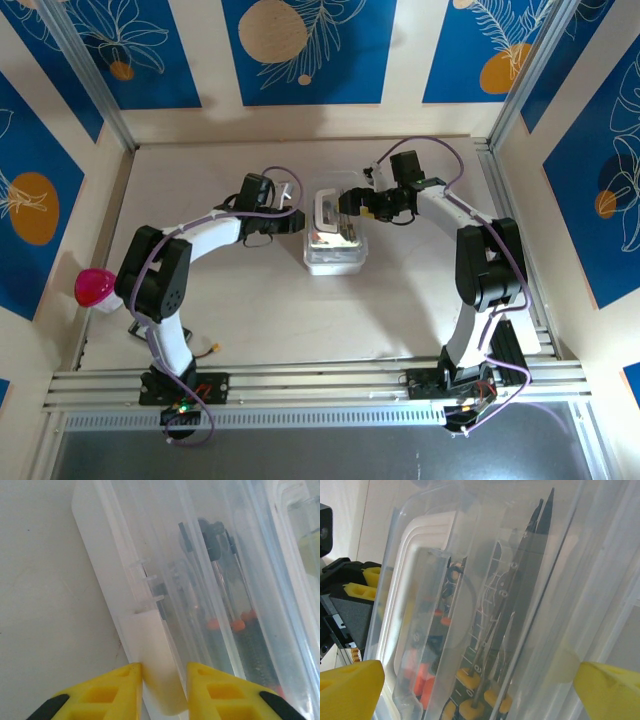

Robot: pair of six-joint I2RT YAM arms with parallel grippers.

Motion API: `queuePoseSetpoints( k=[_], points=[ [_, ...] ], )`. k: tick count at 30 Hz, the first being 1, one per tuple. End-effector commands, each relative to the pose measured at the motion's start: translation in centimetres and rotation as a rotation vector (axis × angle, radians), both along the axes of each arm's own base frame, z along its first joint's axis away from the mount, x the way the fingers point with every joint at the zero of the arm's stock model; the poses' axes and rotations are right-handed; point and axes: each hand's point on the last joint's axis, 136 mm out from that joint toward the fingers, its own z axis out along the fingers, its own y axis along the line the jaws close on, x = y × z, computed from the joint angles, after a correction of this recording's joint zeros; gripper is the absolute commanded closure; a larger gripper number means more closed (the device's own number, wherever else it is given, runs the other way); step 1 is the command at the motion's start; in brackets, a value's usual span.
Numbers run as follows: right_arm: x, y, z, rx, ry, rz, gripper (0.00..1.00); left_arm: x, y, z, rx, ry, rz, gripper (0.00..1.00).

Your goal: Pack the tool kit

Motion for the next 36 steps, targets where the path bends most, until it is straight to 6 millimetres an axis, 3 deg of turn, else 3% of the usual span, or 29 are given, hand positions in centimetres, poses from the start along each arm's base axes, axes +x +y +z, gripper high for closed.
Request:
queuePoseSetpoints(
  k=[1, 15, 36],
  points=[
    [-4.2, 1.9, -4.7, -0.016, 0.209, 0.077, 0.0, -0.7, 1.3, -3.2, 0.092, 0.082, 0.016, 0.77],
    [-4.2, 2.0, -4.7, -0.02, 0.21, 0.081, 0.0, -0.9, 4.1, -4.0, 0.134, 0.117, 0.067, 0.76],
    [-4.2, 2.3, -4.7, -0.025, 0.213, 0.089, 0.0, -1.2, 6.6, -5.0, 0.151, 0.161, 0.118, 0.69]
  ],
)
